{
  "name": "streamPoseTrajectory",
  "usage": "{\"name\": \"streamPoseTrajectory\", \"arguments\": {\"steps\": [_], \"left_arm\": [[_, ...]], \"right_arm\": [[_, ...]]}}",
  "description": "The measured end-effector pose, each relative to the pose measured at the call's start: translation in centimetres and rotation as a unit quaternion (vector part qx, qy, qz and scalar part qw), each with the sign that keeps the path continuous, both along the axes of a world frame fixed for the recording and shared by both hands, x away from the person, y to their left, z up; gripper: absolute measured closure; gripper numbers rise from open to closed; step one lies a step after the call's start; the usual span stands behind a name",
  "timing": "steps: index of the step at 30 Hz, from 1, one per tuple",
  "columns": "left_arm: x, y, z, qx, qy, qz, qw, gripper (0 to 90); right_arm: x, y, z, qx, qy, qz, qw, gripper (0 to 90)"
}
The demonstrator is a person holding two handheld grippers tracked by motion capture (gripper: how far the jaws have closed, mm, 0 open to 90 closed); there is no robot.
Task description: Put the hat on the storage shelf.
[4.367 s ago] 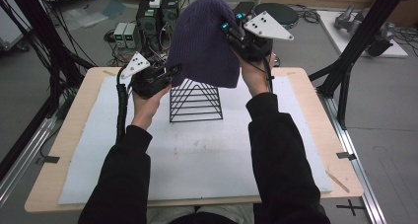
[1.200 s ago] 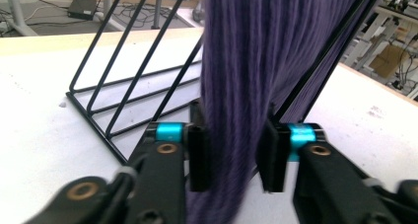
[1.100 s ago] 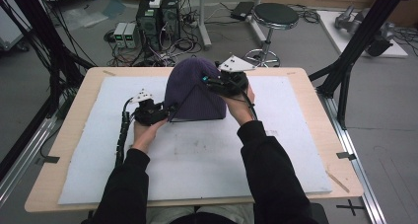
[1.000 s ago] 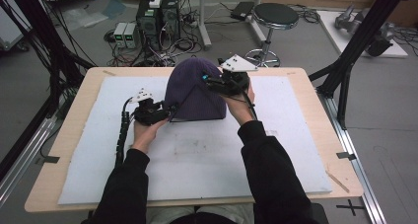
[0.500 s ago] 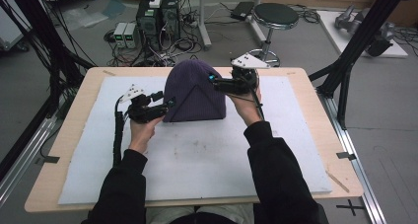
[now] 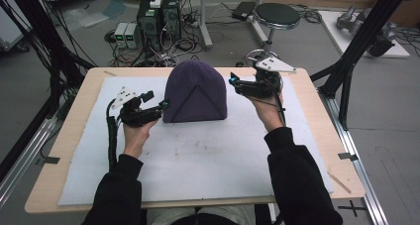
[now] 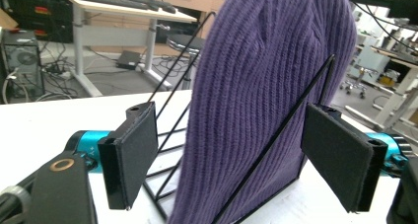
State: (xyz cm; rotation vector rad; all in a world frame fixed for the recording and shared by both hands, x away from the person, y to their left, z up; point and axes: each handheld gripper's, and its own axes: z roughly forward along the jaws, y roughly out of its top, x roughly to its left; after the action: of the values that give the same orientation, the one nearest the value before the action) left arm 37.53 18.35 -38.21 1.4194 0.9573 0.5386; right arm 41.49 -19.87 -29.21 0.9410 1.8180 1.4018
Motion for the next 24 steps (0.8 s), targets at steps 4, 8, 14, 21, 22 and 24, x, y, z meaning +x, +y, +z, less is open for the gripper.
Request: {"name": "streamPoseTrajectory", "arguments": {"steps": [4, 8, 14, 21, 22, 24], "left_arm": [[-0.6, 0.8, 0.2, -0.002, -0.003, 0.008, 1.0000, 22.4], [-1.1, 1.2, 0.2, 0.006, -0.003, 0.013, 0.9999, 22.3], [-1.9, 1.9, 0.5, 0.013, -0.010, 0.019, 0.9997, 22.5], [-2.8, 2.8, 0.3, 0.015, -0.008, 0.035, 0.9992, 22.9], [-3.0, 3.0, 0.2, 0.016, -0.011, 0.037, 0.9991, 22.9], [-3.4, 3.5, 0.1, 0.017, -0.012, 0.040, 0.9990, 23.0]], "right_arm": [[-0.6, -2.3, -0.1, 0.002, -0.002, -0.018, 0.9998, 12.0], [-1.3, -4.2, -0.4, 0.007, -0.003, -0.033, 0.9994, 12.0], [-2.7, -6.3, -0.7, 0.003, -0.021, -0.055, 0.9982, 13.4], [-3.9, -7.3, -2.3, 0.007, -0.008, -0.063, 0.9980, 13.3], [-3.9, -7.3, -2.6, 0.005, -0.009, -0.063, 0.9980, 13.2], [-4.2, -7.3, -3.4, 0.004, -0.003, -0.071, 0.9975, 12.6]]}}
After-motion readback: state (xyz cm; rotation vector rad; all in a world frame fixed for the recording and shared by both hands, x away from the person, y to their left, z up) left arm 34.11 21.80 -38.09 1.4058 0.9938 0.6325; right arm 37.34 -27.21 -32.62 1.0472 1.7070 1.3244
